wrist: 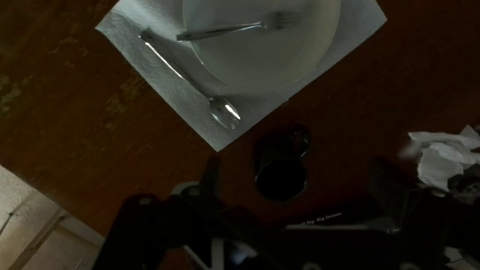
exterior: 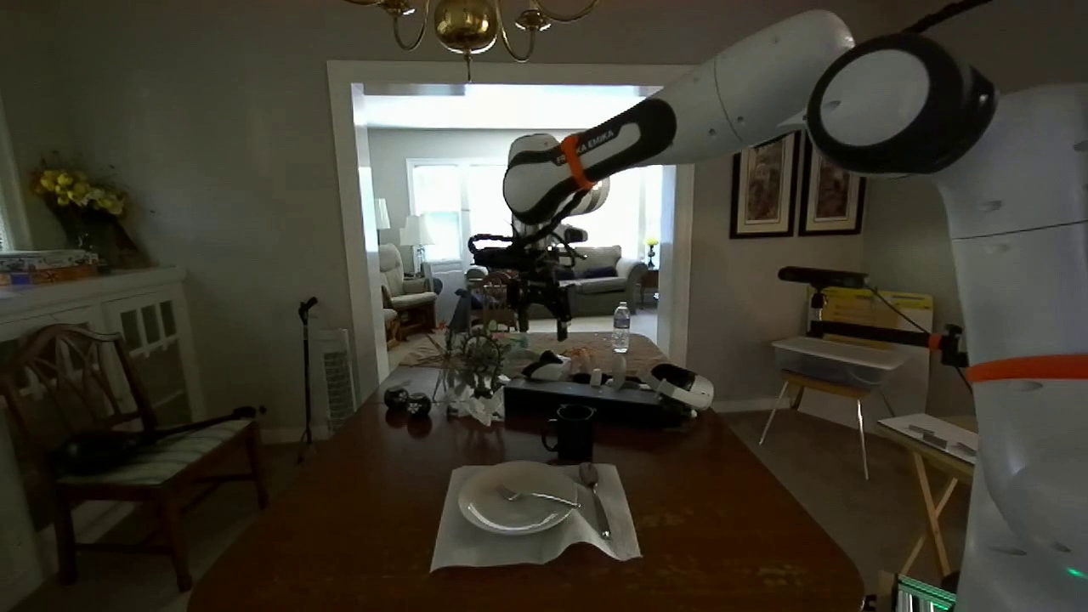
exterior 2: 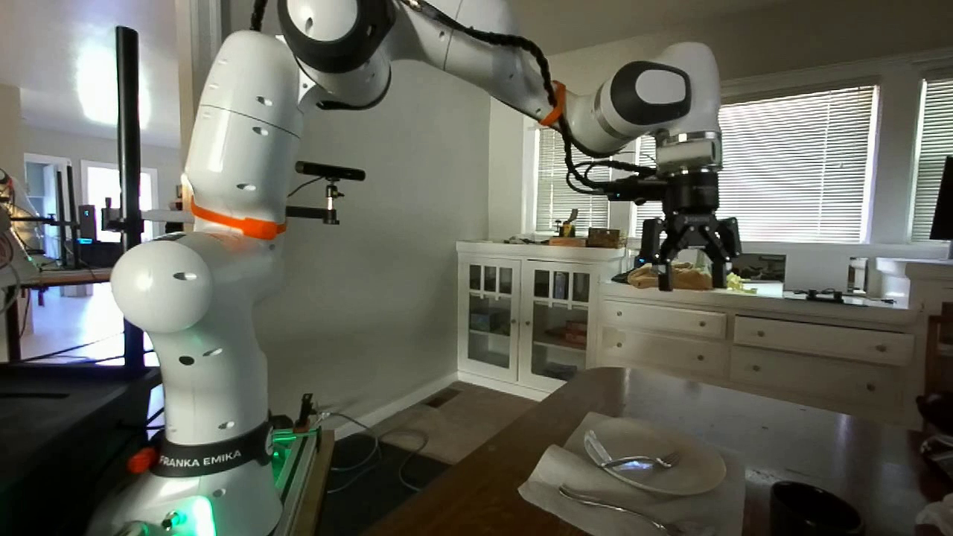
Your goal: Move the black mug to the left of the plate
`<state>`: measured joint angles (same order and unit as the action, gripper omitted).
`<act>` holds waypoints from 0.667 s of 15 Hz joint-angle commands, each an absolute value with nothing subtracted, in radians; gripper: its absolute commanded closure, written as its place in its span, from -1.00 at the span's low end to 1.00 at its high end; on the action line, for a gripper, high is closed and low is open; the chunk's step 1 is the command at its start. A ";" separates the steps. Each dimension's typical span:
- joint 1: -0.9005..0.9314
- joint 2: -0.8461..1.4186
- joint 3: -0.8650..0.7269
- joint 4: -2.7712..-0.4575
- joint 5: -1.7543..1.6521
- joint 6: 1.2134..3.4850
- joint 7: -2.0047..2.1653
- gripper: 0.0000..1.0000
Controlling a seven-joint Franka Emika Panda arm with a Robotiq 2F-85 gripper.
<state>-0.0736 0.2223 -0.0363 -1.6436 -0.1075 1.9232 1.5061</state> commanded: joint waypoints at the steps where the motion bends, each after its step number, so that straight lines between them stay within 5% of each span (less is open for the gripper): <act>1: -0.044 0.362 -0.090 -1.525 -0.109 1.979 1.678 -1.00; 10: -0.056 0.564 -0.153 -1.370 -0.050 2.050 1.936 -1.00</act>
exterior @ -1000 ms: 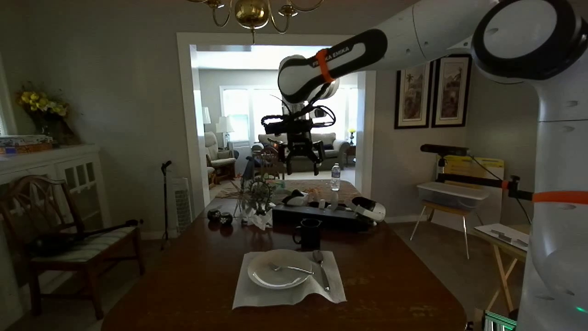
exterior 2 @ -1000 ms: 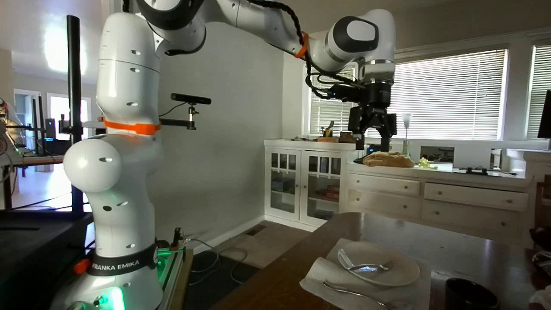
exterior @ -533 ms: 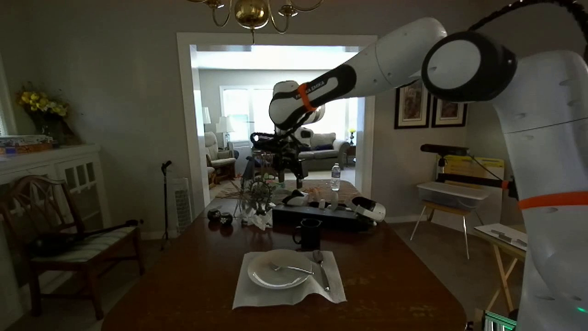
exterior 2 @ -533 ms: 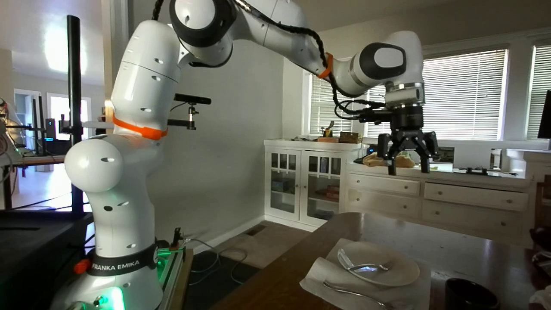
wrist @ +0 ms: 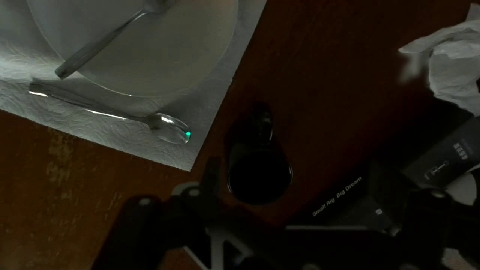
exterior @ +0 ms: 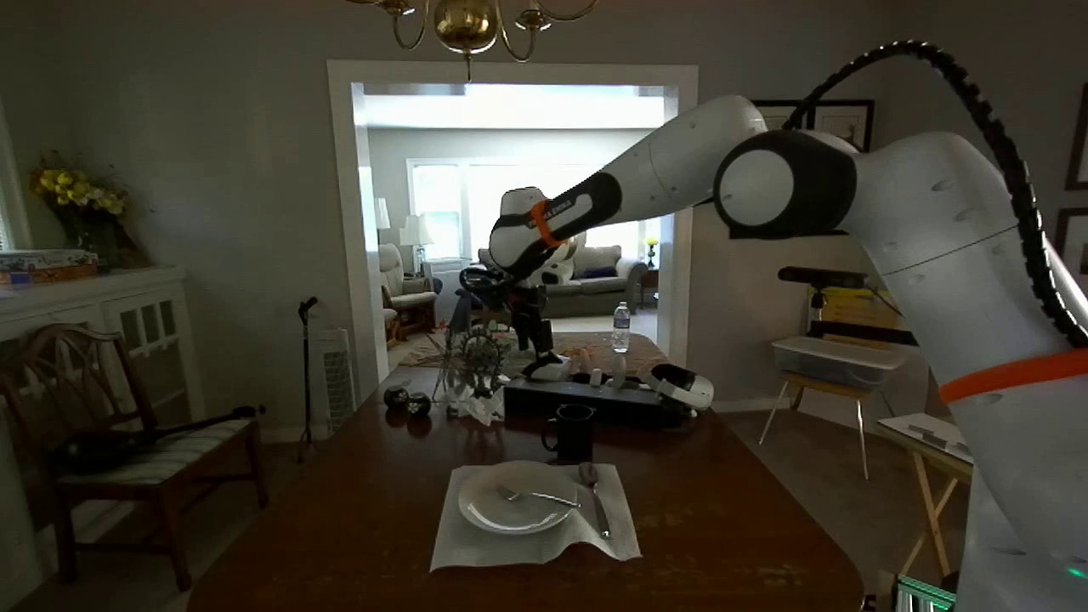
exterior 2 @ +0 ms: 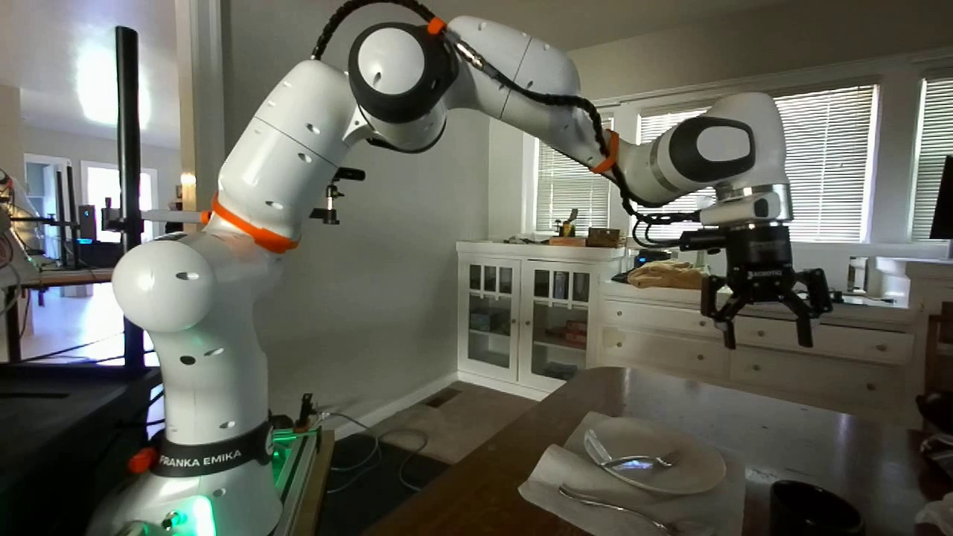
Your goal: Move the black mug to the left of the plate
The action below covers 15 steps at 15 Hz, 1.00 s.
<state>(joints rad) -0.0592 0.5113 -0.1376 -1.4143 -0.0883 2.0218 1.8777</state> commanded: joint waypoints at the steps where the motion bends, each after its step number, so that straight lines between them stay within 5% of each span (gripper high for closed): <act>1: -0.063 0.572 -0.151 -1.378 -0.030 2.073 1.945 -1.00; 15: -0.097 0.606 -0.156 -1.422 0.056 2.150 1.917 -1.00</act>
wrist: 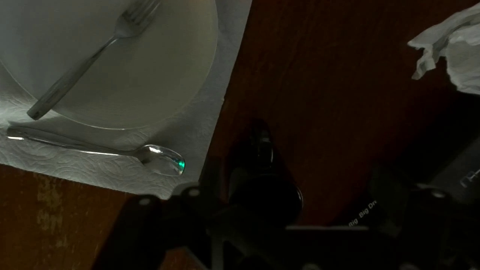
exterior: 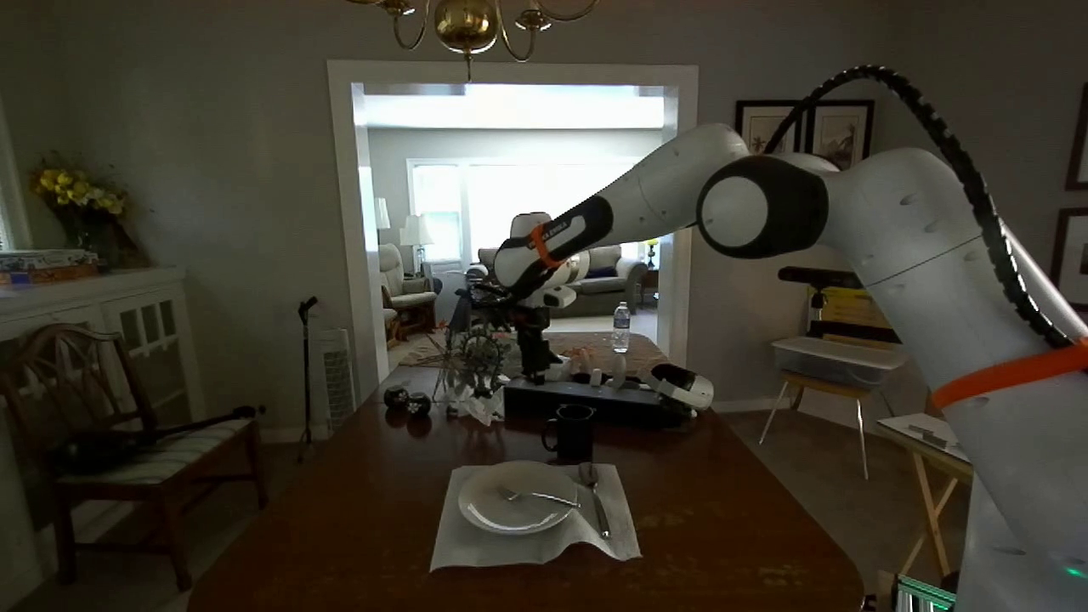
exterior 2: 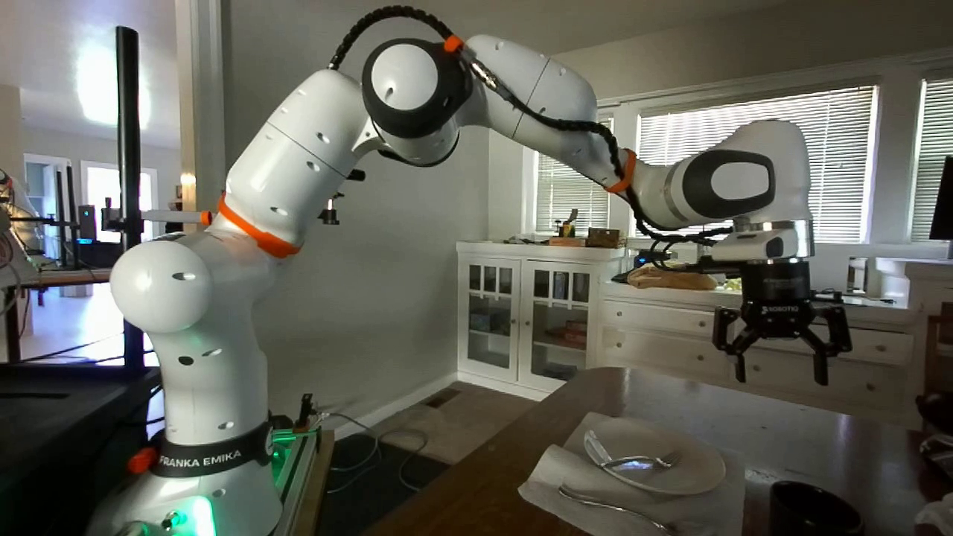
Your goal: Move the black mug to the left of the plate
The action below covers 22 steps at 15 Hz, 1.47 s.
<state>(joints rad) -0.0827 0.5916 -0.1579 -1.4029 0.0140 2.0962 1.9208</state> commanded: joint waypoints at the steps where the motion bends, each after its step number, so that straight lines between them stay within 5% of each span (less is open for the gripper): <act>1: -0.101 0.608 -0.156 -1.427 0.065 2.156 1.912 -1.00; 22: -0.094 0.707 -0.180 -1.501 0.070 2.330 1.901 -1.00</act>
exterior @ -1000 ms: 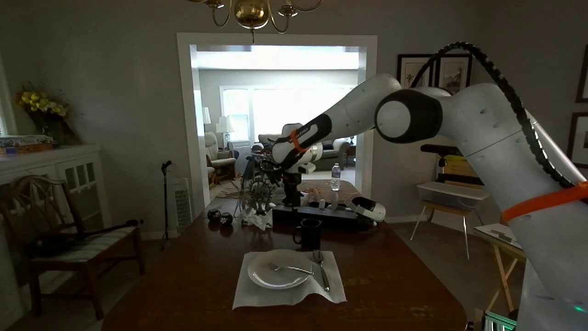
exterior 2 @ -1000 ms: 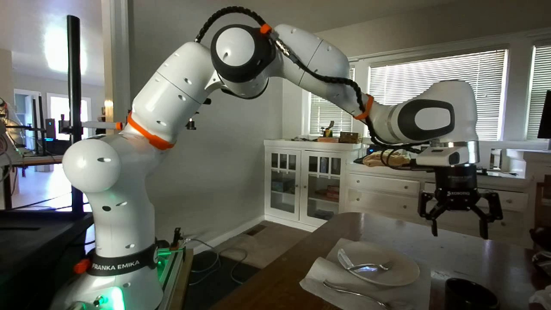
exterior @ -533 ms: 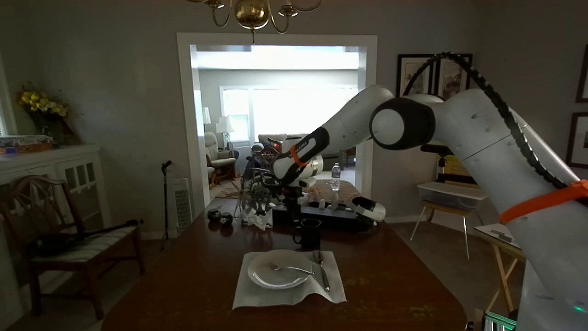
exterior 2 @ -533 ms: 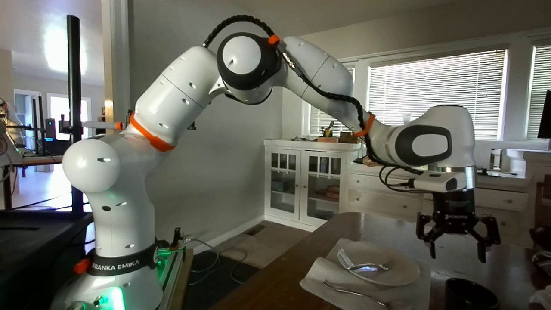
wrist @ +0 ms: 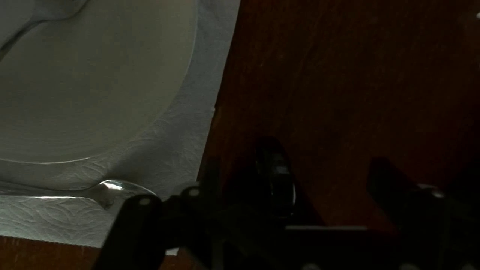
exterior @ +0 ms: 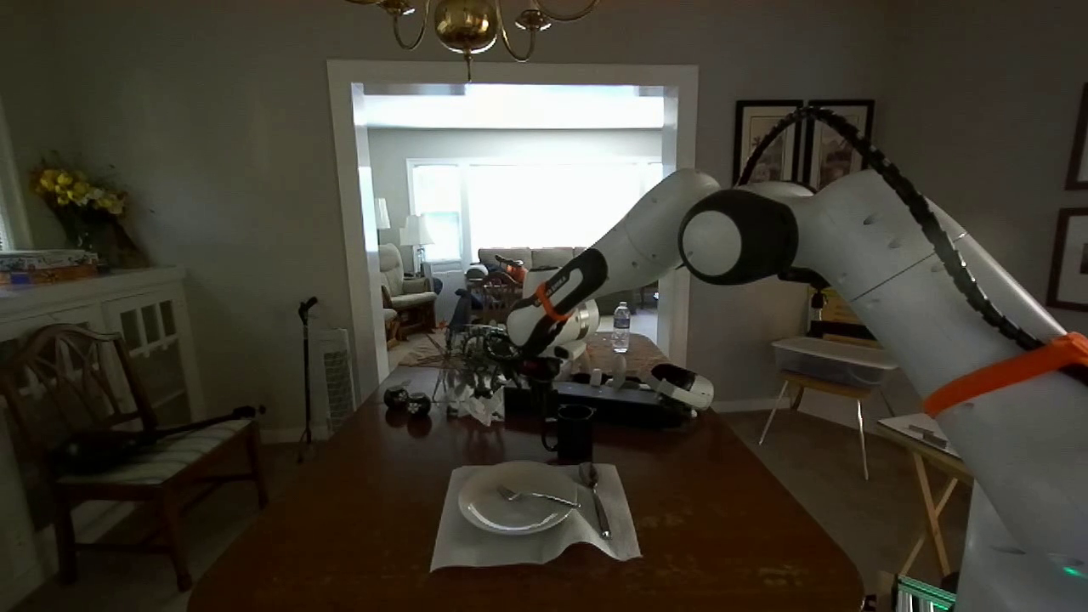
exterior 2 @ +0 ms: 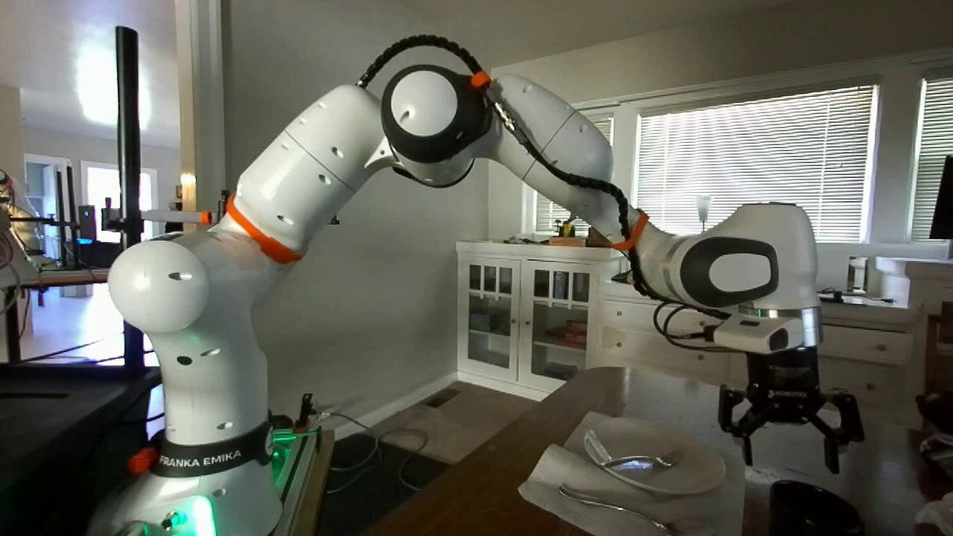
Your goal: Move the black mug to the left of the plate
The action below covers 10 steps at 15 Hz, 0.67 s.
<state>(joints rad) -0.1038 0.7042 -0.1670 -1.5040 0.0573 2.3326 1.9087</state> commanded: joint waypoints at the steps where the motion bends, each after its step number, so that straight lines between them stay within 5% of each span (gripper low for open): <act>1: -0.099 0.708 -0.177 -1.492 0.069 2.307 1.886 -1.00; 10: -0.085 0.726 -0.196 -1.484 0.051 2.272 1.869 -1.00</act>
<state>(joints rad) -0.0982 0.7059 -0.1793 -1.4993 0.0535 2.2799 1.8660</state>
